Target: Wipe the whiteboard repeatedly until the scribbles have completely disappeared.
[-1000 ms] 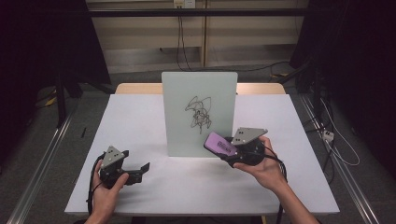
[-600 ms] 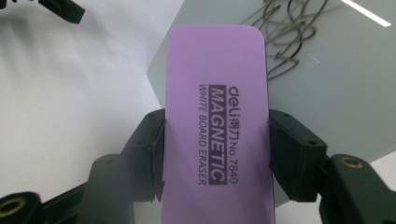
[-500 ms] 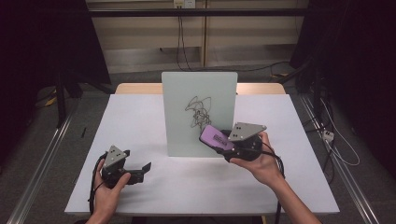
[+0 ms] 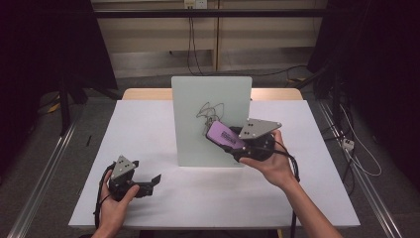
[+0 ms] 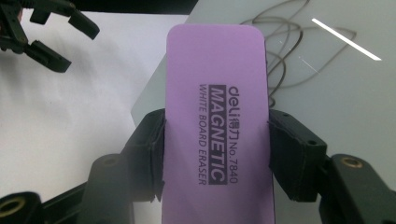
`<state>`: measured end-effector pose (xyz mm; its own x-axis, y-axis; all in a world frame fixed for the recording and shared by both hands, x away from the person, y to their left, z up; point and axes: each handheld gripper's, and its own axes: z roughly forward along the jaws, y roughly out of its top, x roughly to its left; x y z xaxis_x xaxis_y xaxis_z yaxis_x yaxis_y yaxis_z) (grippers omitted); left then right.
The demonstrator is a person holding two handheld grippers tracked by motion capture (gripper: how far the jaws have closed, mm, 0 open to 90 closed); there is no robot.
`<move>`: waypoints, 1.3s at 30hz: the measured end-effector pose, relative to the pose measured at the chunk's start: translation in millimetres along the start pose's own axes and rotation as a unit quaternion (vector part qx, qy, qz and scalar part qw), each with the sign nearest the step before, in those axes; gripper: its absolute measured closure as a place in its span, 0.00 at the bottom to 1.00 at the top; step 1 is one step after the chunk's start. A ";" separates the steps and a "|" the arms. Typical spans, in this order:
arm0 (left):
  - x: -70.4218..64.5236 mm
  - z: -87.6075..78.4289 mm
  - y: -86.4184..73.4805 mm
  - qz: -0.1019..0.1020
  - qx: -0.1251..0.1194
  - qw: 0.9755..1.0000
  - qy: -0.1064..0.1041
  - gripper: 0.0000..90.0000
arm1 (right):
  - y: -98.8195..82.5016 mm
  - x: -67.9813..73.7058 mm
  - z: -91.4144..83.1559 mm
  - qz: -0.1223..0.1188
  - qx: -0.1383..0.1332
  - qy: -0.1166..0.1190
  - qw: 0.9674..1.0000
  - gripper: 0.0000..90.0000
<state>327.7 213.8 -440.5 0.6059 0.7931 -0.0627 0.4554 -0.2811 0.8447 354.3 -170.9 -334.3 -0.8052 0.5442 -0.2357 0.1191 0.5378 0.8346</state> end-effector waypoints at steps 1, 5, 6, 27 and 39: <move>-0.1 0.5 -0.2 0.000 0.000 1.000 -0.002 0.06 | 1.2 -0.6 0.9 0.000 -0.002 0.000 1.000 0.46; -1.6 3.8 -0.7 0.005 0.014 1.000 -0.012 0.06 | 8.6 1.1 6.8 -0.011 -0.001 -0.001 1.000 0.46; -2.3 4.2 -0.5 0.008 0.016 1.000 -0.012 0.06 | 11.3 0.0 6.2 -0.010 -0.005 -0.003 1.000 0.46; -4.4 8.7 0.0 0.007 0.022 0.999 -0.021 0.06 | 46.4 -32.7 10.3 -0.034 -0.020 -0.060 0.997 0.46; -3.3 8.6 -0.6 0.001 0.019 1.000 -0.021 0.06 | 49.8 -37.3 15.6 -0.037 -0.011 -0.077 0.996 0.46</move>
<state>331.0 206.7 -445.3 0.6326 0.7699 -0.0839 0.4788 -0.3037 0.8237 399.3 -154.4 -291.7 -0.7125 0.5970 -0.3686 0.0487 0.5662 0.8229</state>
